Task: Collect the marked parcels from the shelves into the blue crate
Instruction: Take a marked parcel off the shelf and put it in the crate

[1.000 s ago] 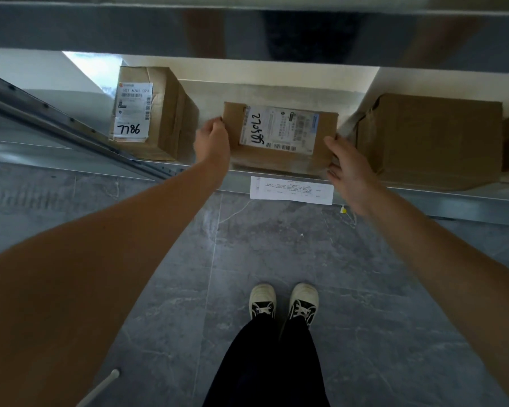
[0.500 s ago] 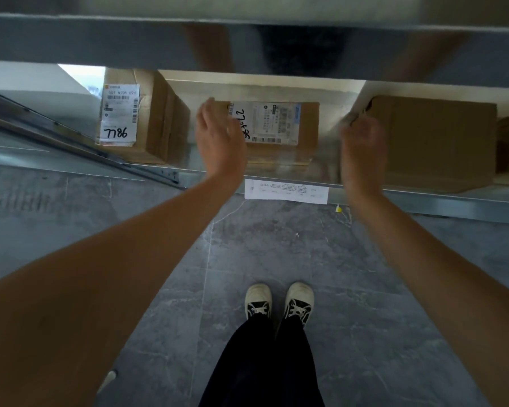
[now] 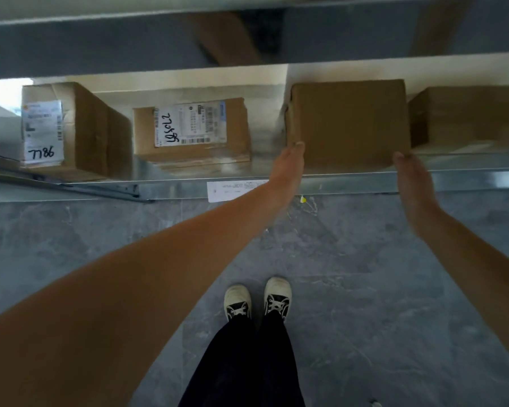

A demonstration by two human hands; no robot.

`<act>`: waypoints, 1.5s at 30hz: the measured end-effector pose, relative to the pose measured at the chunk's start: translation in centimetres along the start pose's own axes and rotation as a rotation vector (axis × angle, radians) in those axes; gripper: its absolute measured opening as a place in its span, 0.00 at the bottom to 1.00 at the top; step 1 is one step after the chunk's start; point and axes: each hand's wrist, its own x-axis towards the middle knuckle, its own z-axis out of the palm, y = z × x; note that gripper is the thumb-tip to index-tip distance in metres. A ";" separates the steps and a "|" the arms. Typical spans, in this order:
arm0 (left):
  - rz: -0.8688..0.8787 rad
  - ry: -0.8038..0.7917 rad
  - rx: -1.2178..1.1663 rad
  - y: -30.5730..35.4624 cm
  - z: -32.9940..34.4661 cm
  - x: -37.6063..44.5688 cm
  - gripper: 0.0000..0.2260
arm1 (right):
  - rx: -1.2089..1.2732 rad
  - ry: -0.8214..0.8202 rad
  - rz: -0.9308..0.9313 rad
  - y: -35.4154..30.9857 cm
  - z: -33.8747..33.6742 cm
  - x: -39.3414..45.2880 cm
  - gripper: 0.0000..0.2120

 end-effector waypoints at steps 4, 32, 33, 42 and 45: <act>0.005 0.101 -0.120 -0.4 -0.7 -0.3 0.17 | 0.179 -0.014 -0.018 -0.6 -0.4 -0.8 0.12; 0.072 0.158 -0.379 -1.6 -4.0 -1.6 0.11 | 0.276 -0.233 -0.220 -3.9 -2.5 -3.7 0.19; 0.083 0.153 -0.398 -1.6 -4.0 -1.6 0.10 | 0.272 -0.185 -0.222 -3.6 -2.2 -3.7 0.21; 0.175 0.069 -0.063 -0.9 -2.7 0.5 0.26 | 0.019 -0.079 -0.224 -2.3 0.4 -0.4 0.27; 0.181 0.006 0.049 -0.7 -2.6 1.4 0.32 | -0.032 -0.122 -0.187 -2.4 1.4 1.2 0.29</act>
